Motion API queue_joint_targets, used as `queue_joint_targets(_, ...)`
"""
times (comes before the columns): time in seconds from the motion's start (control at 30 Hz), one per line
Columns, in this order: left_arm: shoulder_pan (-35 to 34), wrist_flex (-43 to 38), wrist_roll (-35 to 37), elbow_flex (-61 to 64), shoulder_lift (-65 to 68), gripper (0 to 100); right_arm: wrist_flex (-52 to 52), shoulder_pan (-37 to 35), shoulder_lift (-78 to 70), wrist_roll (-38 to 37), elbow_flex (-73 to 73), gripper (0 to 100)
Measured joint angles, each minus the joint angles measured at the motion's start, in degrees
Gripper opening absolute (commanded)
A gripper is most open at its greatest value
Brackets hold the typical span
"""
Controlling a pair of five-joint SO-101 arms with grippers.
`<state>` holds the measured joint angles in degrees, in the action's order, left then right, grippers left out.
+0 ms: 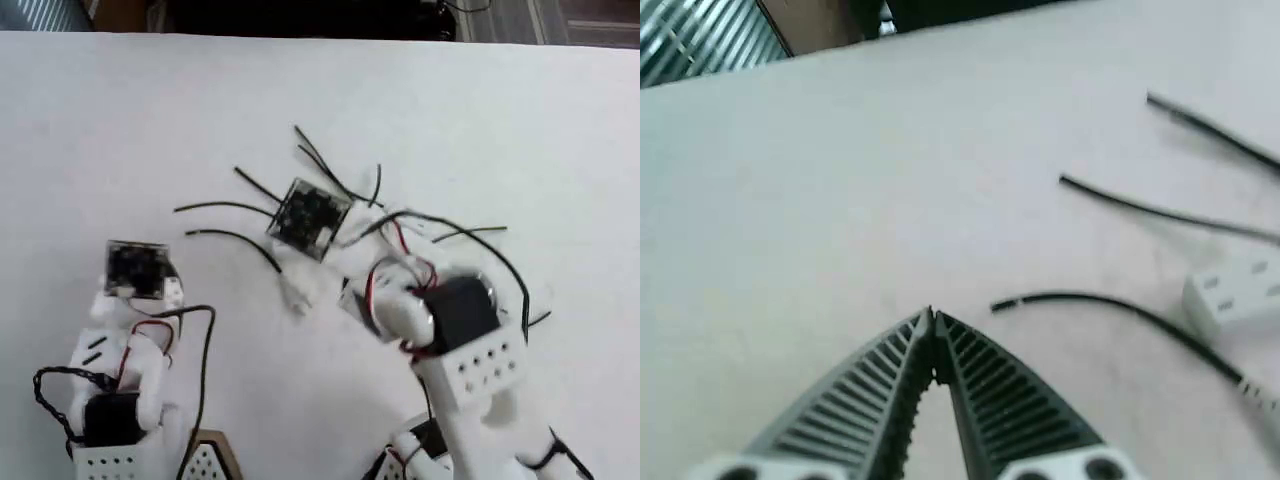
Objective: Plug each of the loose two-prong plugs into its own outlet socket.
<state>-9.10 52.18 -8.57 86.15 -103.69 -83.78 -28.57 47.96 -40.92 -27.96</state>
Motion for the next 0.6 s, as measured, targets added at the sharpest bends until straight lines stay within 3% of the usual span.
queue_joint_targets(0.17,0.88,-7.65,5.01,-0.44,0.0,2,14.77,-6.77,9.41,9.23,-18.99,1.9)
queue_joint_targets(0.4,8.18,-9.23,5.45,-0.09,0.0,2,36.84,-12.13,16.0,39.3,-37.01,1.8)
queue_joint_targets(0.6,9.14,-12.13,5.45,2.9,0.0,16,45.54,-17.85,16.97,48.0,-41.05,1.8)
